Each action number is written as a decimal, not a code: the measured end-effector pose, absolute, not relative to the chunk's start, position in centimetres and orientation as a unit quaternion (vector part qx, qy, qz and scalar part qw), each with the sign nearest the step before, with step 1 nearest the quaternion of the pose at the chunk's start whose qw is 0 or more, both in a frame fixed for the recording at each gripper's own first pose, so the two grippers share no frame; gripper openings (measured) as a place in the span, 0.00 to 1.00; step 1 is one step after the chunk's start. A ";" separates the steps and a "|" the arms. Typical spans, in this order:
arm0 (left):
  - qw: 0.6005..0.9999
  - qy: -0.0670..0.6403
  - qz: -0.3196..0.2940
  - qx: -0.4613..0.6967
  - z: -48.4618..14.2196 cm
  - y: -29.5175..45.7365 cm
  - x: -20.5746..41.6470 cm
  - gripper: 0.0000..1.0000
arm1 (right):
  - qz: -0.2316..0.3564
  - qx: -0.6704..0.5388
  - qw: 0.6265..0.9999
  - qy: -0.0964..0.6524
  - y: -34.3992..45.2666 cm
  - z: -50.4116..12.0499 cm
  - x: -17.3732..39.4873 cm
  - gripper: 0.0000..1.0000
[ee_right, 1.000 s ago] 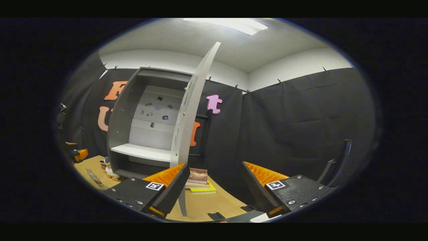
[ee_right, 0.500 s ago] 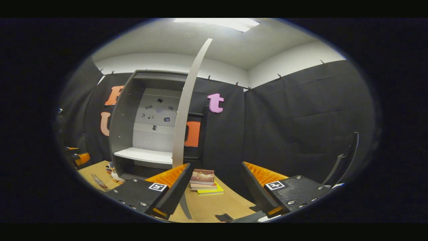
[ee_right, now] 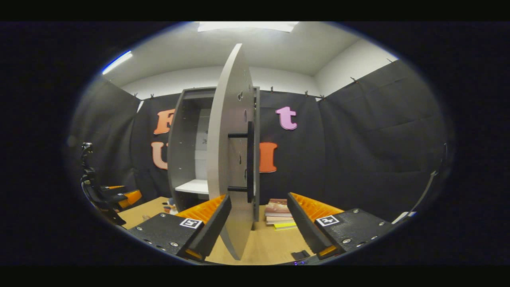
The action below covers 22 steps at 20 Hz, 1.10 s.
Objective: Open the cabinet door with the right hand, grasp the bottle in the cabinet with the left hand and place it on the coaster, then close the cabinet door with the right hand.
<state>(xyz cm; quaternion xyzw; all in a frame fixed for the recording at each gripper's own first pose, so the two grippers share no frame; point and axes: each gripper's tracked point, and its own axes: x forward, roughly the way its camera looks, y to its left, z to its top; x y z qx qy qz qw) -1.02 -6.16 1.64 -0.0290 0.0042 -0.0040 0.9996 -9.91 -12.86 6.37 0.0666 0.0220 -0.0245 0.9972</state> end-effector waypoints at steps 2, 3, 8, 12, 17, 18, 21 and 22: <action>1.000 0.006 -0.007 -0.028 1.4 -5.6 -0.9 0.94 | -0.002 0.075 0.997 0.021 -10.6 6.6 -9.3 0.88; 1.000 0.006 -0.006 -0.028 1.4 -5.1 -0.8 0.94 | 0.004 0.077 0.997 0.017 -9.6 6.8 -8.8 0.89; 1.000 0.004 0.005 -0.030 1.4 -1.2 0.6 0.94 | 0.030 0.100 0.995 0.003 -4.5 7.7 -5.5 0.89; 1.000 -0.002 0.012 -0.016 1.7 2.2 2.3 0.94 | 0.045 0.124 0.991 -0.002 -1.7 8.1 -3.0 0.90; 1.000 -0.008 0.018 -0.013 1.5 4.9 4.3 0.94 | 0.058 0.152 0.987 0.009 1.0 7.4 -0.1 0.94; 1.000 -0.008 0.020 -0.015 1.4 5.5 4.5 0.94 | 0.063 0.152 0.986 0.009 1.5 7.3 0.7 0.95; 0.999 -0.007 0.025 -0.019 1.1 7.1 4.8 0.95 | 0.069 0.138 0.988 0.000 2.9 7.2 2.5 0.95; 0.999 -0.005 0.025 -0.023 0.9 7.6 4.9 0.95 | 0.071 0.137 0.988 0.001 3.5 7.1 3.3 0.96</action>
